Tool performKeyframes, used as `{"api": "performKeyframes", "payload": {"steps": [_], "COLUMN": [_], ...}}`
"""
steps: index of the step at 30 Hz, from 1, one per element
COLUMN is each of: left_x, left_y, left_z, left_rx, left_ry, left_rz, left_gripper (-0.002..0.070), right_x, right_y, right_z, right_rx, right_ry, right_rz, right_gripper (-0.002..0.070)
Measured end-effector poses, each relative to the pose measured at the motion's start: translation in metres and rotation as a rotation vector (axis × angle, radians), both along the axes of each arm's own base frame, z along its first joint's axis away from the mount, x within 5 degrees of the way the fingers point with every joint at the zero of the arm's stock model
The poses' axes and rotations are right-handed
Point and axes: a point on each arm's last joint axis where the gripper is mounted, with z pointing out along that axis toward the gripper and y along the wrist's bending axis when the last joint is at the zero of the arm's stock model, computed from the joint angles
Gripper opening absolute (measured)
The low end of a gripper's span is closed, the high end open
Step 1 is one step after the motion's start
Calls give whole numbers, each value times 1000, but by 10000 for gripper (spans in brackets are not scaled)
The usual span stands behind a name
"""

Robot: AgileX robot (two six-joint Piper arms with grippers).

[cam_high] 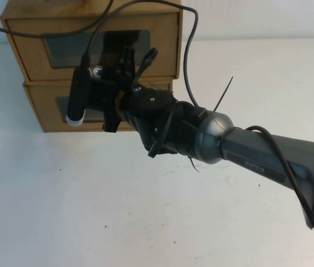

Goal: Open the shoe box
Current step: 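Pull the top drawer of the cardboard box fully open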

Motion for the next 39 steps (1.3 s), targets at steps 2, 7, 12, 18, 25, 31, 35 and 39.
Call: {"api": "performKeyframes", "payload": {"steps": [2, 7, 12, 18, 25, 31, 35, 39], "left_x": [0, 0, 0, 0, 0, 0, 0, 0], "left_y": [0, 0, 0, 0, 0, 0, 1, 1], "left_z": [0, 0, 0, 0, 0, 0, 0, 0], "left_rx": [2, 2, 2, 2, 4, 4, 9, 9], "left_ry": [0, 0, 0, -3, -3, -3, -3, -2], "left_rz": [1, 1, 1, 0, 1, 1, 3, 4], "left_gripper": [-5, -5, -5, -5, -5, -5, -5, -5], "right_x": [1, 2, 2, 3, 5, 3, -1, -10], "right_y": [0, -1, -1, 1, 1, 3, 5, 6], "right_z": [1, 2, 2, -1, -4, -4, -5, -6], "right_rx": [-1, -2, -26, -60, -82, -87, -97, -117], "right_ry": [-4, -8, -33, -61, -77, -84, -91, -93], "right_rz": [2, 1, 12, 26, 20, 12, -1, 0], "right_gripper": [132, 80, 71, 70, 63, 13, 11, 4]}}
